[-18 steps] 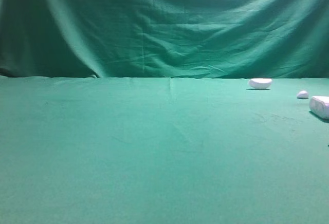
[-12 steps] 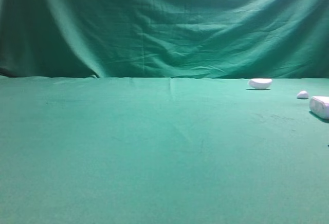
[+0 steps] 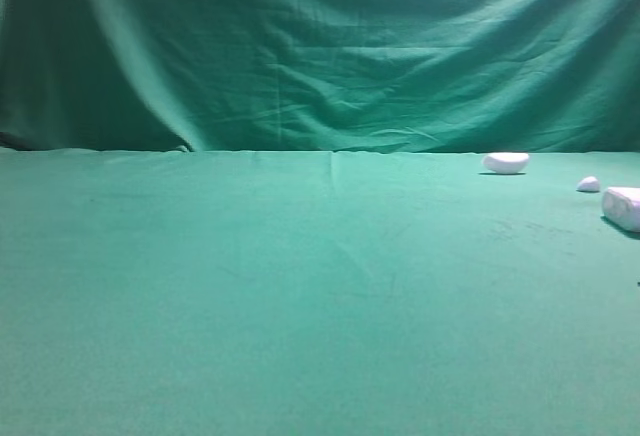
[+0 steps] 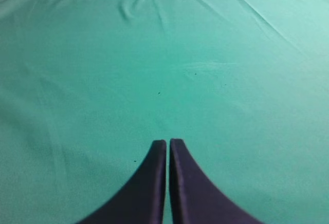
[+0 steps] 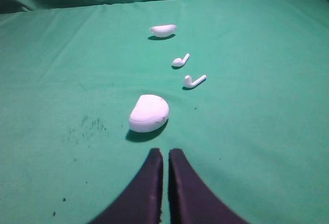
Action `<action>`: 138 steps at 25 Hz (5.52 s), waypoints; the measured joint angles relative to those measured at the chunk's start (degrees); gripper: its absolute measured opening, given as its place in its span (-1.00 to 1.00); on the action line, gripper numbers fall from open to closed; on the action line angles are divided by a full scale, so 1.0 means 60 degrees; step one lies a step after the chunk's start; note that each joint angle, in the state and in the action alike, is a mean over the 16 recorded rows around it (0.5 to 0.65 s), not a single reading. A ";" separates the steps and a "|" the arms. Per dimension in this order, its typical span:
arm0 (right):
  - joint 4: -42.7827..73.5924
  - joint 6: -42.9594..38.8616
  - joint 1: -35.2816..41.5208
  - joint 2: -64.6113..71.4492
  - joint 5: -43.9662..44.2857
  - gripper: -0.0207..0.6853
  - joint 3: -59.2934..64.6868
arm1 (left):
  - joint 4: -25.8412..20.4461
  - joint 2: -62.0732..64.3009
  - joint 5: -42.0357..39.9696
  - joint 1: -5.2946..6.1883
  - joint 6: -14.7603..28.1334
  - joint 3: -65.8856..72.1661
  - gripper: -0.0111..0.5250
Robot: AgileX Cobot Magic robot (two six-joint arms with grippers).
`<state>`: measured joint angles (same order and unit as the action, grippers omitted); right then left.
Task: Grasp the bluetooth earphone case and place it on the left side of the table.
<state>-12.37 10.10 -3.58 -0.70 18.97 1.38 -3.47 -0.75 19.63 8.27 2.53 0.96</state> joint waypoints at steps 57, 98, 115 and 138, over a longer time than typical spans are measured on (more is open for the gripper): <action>0.2529 -0.2059 -0.1610 1.5905 0.2817 0.51 -0.9072 | 0.0000 0.0000 0.0000 0.0000 0.0000 0.0000 -0.96; 0.2278 -0.0695 -0.7252 2.1808 0.5632 -0.04 -1.9584 | 0.0000 0.0000 0.0000 0.0000 0.0000 0.0000 -0.96; 0.1874 -0.0790 -0.7999 2.2939 0.5602 0.52 -2.0710 | 0.0000 0.0000 0.0000 0.0000 0.0000 0.0000 -0.96; 0.3309 -0.2075 -0.7592 1.7684 0.8836 -0.94 -1.9897 | 0.0000 0.0000 0.0000 0.0000 0.0000 0.0000 -0.96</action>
<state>7.48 -2.35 -49.13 105.40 71.98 -118.01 -3.47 -0.75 19.63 8.27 2.53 0.96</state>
